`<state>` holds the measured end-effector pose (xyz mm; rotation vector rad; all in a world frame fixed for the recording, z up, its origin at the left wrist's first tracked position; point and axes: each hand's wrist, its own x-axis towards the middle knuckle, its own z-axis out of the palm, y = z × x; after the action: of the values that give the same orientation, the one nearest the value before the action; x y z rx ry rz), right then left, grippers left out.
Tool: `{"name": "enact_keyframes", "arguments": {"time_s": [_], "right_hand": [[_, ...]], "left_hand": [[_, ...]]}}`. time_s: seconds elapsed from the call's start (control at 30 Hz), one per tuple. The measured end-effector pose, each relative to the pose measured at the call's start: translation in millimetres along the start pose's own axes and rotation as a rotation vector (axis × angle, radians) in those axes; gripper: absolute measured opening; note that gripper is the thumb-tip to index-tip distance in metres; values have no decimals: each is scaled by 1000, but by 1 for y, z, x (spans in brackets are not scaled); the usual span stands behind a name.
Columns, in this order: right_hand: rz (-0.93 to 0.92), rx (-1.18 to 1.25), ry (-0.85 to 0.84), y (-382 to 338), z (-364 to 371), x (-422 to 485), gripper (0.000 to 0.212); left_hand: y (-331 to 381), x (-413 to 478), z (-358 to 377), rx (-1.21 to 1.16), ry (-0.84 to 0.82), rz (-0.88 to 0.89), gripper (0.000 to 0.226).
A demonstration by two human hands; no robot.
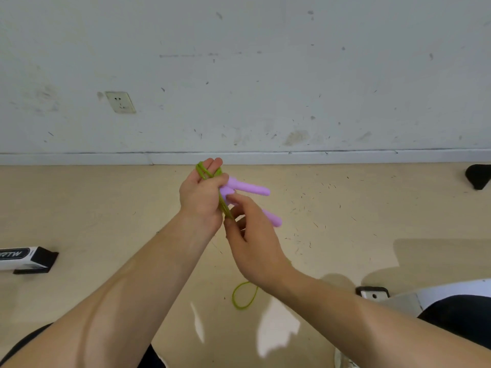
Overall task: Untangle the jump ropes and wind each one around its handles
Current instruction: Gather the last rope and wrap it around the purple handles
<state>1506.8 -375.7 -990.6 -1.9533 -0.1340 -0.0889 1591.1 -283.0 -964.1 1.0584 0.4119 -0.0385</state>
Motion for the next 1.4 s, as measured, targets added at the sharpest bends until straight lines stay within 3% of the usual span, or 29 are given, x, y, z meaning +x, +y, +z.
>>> {"name": "enact_keyframes", "arguments": {"time_s": [0.1, 0.2, 0.3, 0.43, 0.53, 0.63, 0.7, 0.8, 0.93, 1.07, 1.13, 1.27, 1.4], "right_hand": [[132, 47, 12, 1, 1, -6, 4], [174, -38, -65, 10, -8, 1, 30], [212, -28, -204, 23, -20, 12, 40], [246, 135, -320, 35, -48, 29, 27], [231, 170, -417, 35, -74, 39, 17], [231, 254, -544, 35, -89, 45, 34], [259, 256, -559, 37, -94, 48, 17], [286, 94, -569, 35, -98, 52, 19], [260, -337, -568, 20, -95, 55, 46], [190, -789, -488, 12, -93, 53, 60], [176, -851, -483, 10, -95, 52, 61], [344, -322, -530, 3, -101, 50, 43], [520, 275, -425, -13, -87, 35, 27]], "left_hand": [[7, 8, 0, -46, 50, -9, 44], [15, 10, -4, -102, 7, -55, 43], [22, 11, -9, -124, -59, -138, 43], [28, 6, -15, -96, -224, -209, 45], [34, -1, -18, 74, -390, -232, 40], [38, -9, -20, 236, -558, -243, 41], [39, -9, -24, 324, -645, -217, 44], [36, -10, -28, 597, -709, -65, 46], [28, -16, -26, 958, -734, 137, 45], [20, -19, -22, 1106, -770, 214, 45], [16, -18, -22, 1130, -808, 239, 47], [3, -12, -25, 1267, -792, 393, 49], [-10, -5, -23, 1172, -454, 611, 49]]}}
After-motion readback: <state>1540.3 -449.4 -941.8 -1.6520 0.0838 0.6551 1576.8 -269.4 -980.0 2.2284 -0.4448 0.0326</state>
